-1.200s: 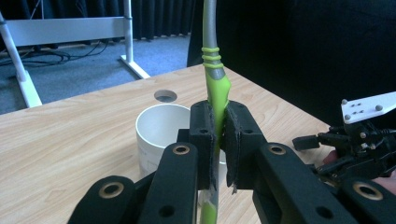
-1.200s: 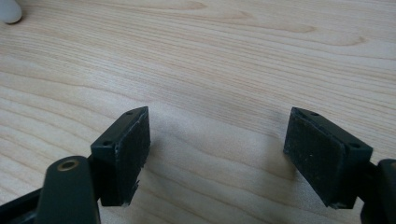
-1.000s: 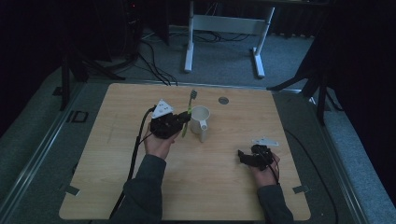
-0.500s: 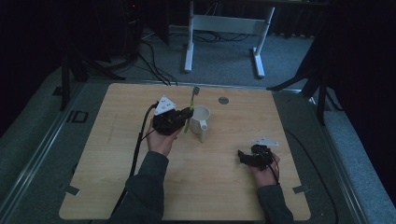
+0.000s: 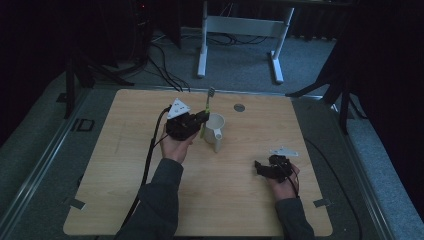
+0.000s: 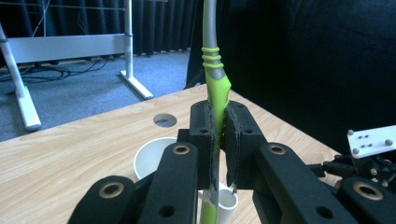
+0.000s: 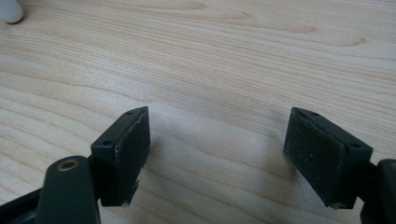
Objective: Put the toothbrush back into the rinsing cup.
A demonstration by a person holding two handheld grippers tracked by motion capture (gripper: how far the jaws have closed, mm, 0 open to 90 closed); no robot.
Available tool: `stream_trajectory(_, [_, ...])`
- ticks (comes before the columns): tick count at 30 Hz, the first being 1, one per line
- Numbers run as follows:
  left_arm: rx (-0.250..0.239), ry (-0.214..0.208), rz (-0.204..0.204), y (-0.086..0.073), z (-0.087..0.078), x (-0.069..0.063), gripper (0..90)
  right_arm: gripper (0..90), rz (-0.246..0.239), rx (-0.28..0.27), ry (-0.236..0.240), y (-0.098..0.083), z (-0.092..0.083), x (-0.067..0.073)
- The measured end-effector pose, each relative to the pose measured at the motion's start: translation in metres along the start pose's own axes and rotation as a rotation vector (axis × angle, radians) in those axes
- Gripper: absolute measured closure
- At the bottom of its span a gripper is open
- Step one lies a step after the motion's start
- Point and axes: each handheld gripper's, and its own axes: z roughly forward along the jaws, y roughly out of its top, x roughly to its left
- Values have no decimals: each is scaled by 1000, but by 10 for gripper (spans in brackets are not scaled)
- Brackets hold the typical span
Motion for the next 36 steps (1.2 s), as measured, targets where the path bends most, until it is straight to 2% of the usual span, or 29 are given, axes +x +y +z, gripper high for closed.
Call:
stream_trajectory(15, [-28, -18, -4, -1, 11, -4, 825, 223, -1, 0, 1, 0, 0, 0])
stream_trajectory(20, [-43, -8, -9, 2, 14, -6, 825, 223, -1, 0, 1, 0, 0, 0])
stream_trajectory(30, [-51, -19, 10, 7, 23, -13, 825, 223, -3, -1, 4, 1, 1, 0])
stream_trajectory(36, [-51, -24, 3, 5, 27, -13, 825, 223, -3, -1, 4, 1, 1, 0])
